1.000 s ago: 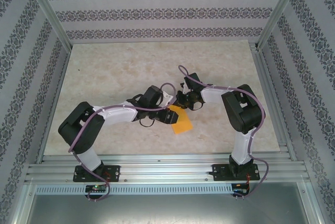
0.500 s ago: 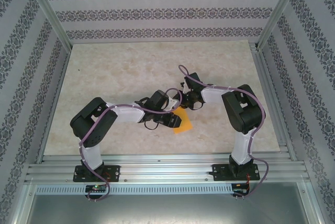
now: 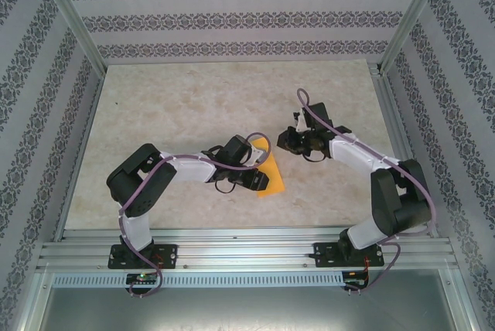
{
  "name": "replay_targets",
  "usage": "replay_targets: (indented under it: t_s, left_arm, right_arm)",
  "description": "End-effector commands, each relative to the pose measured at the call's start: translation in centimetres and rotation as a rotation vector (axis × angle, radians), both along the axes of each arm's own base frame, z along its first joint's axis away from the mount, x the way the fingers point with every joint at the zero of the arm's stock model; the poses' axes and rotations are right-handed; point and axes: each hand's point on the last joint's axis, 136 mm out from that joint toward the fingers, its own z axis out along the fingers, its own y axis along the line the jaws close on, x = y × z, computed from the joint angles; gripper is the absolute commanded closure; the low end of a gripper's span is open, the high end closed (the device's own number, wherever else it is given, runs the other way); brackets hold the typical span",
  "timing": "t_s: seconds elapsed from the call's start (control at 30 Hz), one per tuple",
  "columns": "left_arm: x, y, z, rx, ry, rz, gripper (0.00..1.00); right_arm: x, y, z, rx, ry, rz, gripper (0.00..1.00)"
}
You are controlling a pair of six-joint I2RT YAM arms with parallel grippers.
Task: Fold a paper plane with a square sheet of paper (fold left side to right side)
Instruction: Hold the square sheet of paper at the center of the table.
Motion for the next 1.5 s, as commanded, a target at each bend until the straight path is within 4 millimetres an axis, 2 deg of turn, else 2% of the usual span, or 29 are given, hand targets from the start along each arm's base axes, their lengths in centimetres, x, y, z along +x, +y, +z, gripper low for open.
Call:
replay_targets:
  t_s: [0.0,0.13,0.3,0.4,0.6,0.83,1.13,1.37,1.47]
  left_arm:
    - [-1.0,0.3,-1.7,0.05,0.042,0.005,0.58]
    - [-0.6,0.2,-1.4,0.048,0.042,0.024,0.58]
    - [-0.5,0.3,-1.4,0.052,0.041,0.039,0.59]
    - [-0.4,0.3,-1.3,0.051,0.039,0.04,0.59]
    - [-0.3,0.2,-1.0,0.049,0.038,0.051,0.59]
    - [0.6,-0.1,0.2,0.041,0.027,0.089,0.56]
    - [3.2,-0.5,2.3,0.0,0.007,0.138,0.52]
    - [4.7,0.2,1.5,0.026,-0.009,0.158,0.52]
    - [4.7,0.2,1.4,0.013,-0.007,0.152,0.52]
  right_arm:
    - [-4.3,-0.6,-1.6,-0.015,0.095,0.047,0.86]
    - [-7.2,-0.7,-1.7,-0.005,0.119,0.045,0.88]
    - [-9.4,0.4,-2.7,0.025,0.149,0.051,0.89]
    - [-9.7,1.3,-4.2,0.029,0.177,0.051,0.9]
    - [-9.2,2.1,-6.4,-0.006,0.193,0.045,0.9]
    - [-10.7,-0.3,-9.4,-0.177,0.266,0.064,0.9]
    - [-12.3,-2.6,-11.5,-0.321,0.33,0.102,0.9]
    - [-12.5,-3.1,-12.1,-0.364,0.343,0.113,0.91]
    - [-12.6,-3.1,-12.2,-0.368,0.345,0.113,0.91]
